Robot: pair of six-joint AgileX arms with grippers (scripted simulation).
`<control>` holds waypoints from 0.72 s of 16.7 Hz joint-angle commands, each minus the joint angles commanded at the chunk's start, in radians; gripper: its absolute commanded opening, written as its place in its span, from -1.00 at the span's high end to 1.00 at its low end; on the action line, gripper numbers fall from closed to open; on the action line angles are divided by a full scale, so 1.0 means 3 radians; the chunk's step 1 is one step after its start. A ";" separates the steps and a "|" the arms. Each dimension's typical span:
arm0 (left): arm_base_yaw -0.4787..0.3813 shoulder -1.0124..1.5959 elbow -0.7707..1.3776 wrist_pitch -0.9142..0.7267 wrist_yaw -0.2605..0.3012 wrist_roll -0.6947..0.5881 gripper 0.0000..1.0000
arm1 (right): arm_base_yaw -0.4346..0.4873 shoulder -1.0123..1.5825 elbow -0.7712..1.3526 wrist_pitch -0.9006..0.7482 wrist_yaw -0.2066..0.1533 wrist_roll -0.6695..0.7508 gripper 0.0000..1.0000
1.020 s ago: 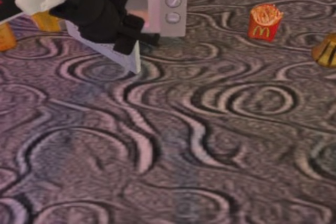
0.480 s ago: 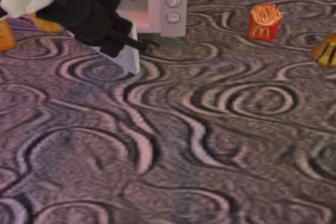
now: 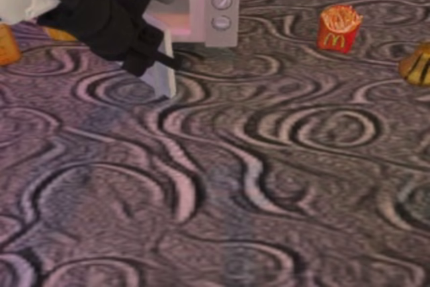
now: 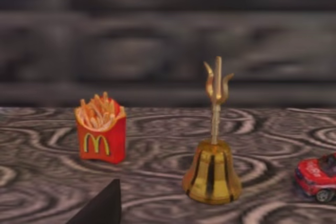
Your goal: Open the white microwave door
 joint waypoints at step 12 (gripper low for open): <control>0.0000 0.0000 0.0000 0.0000 0.0000 0.0000 1.00 | 0.0000 0.0000 0.0000 0.0000 0.0000 0.0000 -1.00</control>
